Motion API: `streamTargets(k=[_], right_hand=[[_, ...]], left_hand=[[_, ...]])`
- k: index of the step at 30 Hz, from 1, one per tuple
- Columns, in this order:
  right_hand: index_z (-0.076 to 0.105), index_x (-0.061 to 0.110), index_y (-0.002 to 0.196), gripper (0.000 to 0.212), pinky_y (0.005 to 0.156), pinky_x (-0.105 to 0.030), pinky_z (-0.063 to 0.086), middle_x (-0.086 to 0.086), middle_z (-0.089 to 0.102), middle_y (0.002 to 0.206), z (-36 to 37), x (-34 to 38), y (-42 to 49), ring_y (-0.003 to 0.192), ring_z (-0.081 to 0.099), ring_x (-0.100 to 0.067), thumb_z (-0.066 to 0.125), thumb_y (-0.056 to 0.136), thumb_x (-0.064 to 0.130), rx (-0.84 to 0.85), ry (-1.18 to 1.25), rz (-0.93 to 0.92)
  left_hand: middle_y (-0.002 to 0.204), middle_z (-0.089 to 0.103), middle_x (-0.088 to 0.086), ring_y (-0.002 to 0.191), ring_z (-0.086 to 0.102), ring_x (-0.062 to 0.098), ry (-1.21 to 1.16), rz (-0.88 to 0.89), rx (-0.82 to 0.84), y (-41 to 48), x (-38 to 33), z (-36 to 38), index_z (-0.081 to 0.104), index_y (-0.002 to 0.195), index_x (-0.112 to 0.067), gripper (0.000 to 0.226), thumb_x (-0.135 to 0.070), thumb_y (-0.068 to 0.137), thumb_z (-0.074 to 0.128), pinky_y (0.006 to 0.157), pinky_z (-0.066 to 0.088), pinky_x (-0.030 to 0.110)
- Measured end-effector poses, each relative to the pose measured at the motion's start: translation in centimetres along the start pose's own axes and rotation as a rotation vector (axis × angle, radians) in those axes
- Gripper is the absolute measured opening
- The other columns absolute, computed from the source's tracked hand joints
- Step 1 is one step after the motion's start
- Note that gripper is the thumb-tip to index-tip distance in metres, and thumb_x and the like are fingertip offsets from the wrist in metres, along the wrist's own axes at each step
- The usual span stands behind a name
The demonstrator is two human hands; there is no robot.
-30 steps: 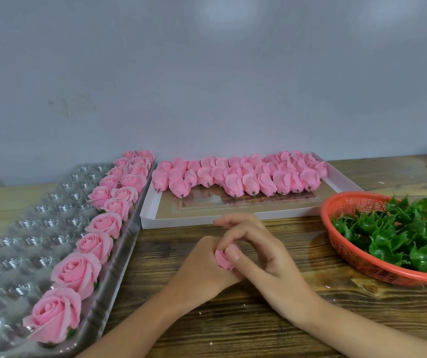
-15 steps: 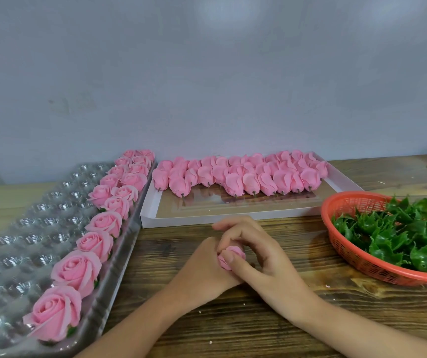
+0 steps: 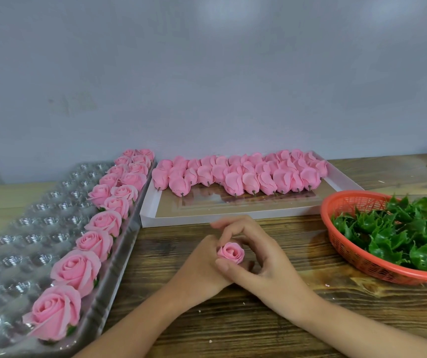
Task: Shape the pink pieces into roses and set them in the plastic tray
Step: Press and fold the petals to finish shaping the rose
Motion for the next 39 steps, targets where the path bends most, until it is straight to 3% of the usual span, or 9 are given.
streamTargets(k=[5,9,13,15,19,26,32,36,39], right_hand=[[0.063,0.020,0.088,0.009,0.101,-0.022,0.039,0.005,0.061,0.112,-0.1,-0.1,0.1,0.130,0.050,-0.021,0.060,0.095,0.016,0.004,0.019,-0.010],[0.065,0.019,0.088,0.013,0.101,-0.021,0.039,0.004,0.062,0.112,-0.1,-0.1,0.1,0.128,0.051,-0.020,0.057,0.096,0.015,-0.009,0.016,-0.020],[0.066,0.017,0.089,0.009,0.099,-0.019,0.039,0.006,0.061,0.115,-0.1,0.0,0.1,0.125,0.053,-0.020,0.066,0.091,0.008,-0.006,-0.021,-0.021],[0.066,0.016,0.090,0.010,0.098,-0.018,0.040,0.009,0.060,0.116,-0.1,0.1,0.1,0.123,0.054,-0.019,0.068,0.088,0.007,-0.009,-0.050,-0.032],[0.063,0.016,0.092,0.010,0.097,-0.024,0.044,0.010,0.059,0.117,-0.1,0.1,0.1,0.120,0.056,-0.020,0.068,0.088,0.009,-0.011,-0.078,-0.034],[0.059,0.017,0.090,0.005,0.097,-0.023,0.043,0.008,0.059,0.118,0.0,0.0,0.0,0.126,0.052,-0.020,0.062,0.093,0.016,0.009,-0.059,0.004],[0.059,0.016,0.086,0.011,0.099,-0.016,0.037,0.005,0.059,0.114,0.0,0.2,0.0,0.131,0.048,-0.016,0.061,0.093,0.007,0.030,-0.068,-0.008],[0.058,0.016,0.086,0.009,0.099,-0.019,0.039,0.006,0.059,0.113,0.0,0.3,-0.1,0.131,0.048,-0.018,0.061,0.092,0.009,0.015,-0.067,-0.013],[0.060,0.017,0.087,0.008,0.098,-0.016,0.037,0.008,0.059,0.114,0.1,0.2,0.0,0.132,0.047,-0.015,0.062,0.091,0.010,0.025,-0.084,-0.002]], left_hand=[[0.075,0.065,0.004,0.072,0.063,0.015,-0.148,-0.047,-0.023,0.0,0.1,-0.2,0.061,0.072,-0.016,0.013,-0.027,0.079,0.065,0.065,0.051,0.029],[0.070,0.064,-0.003,0.066,0.061,0.007,-0.176,-0.015,-0.018,-0.2,-0.5,-0.4,0.059,0.067,-0.028,0.014,-0.023,0.079,0.066,0.058,0.047,0.018],[0.072,0.063,0.009,0.071,0.060,0.015,-0.087,-0.041,-0.017,0.1,0.2,-0.3,0.061,0.070,-0.008,0.016,-0.019,0.080,0.066,0.063,0.047,0.027],[0.072,0.063,0.004,0.076,0.059,0.009,-0.048,-0.042,0.005,0.2,0.4,-0.3,0.063,0.071,-0.008,0.016,-0.019,0.082,0.066,0.067,0.047,0.019],[0.072,0.062,-0.025,0.077,0.058,-0.009,-0.083,-0.033,0.027,0.0,0.0,-0.5,0.059,0.062,-0.036,0.027,-0.018,0.082,0.065,0.068,0.041,0.003],[0.079,0.064,-0.005,0.075,0.061,0.007,-0.140,-0.020,-0.009,-0.2,-0.8,-0.7,0.061,0.069,-0.022,0.013,-0.017,0.080,0.065,0.063,0.047,0.017],[0.079,0.067,0.004,0.078,0.064,0.010,-0.125,-0.027,0.022,0.0,-1.1,-0.5,0.065,0.078,-0.012,0.007,-0.017,0.083,0.066,0.075,0.053,0.035],[0.076,0.064,0.003,0.073,0.062,0.011,-0.119,-0.040,0.021,0.1,-0.2,-0.2,0.061,0.070,-0.013,0.014,-0.023,0.079,0.065,0.066,0.048,0.023],[0.075,0.061,-0.034,0.075,0.057,-0.015,-0.086,-0.063,-0.011,0.0,0.4,0.2,0.055,0.060,-0.026,0.023,-0.019,0.078,0.067,0.069,0.039,0.000]])
Point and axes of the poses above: each hand's wrist, its own y-axis towards the middle knuckle, its own z-axis out of the palm, x = y × z, the point moved 3 cm from there along y, towards the middle knuckle
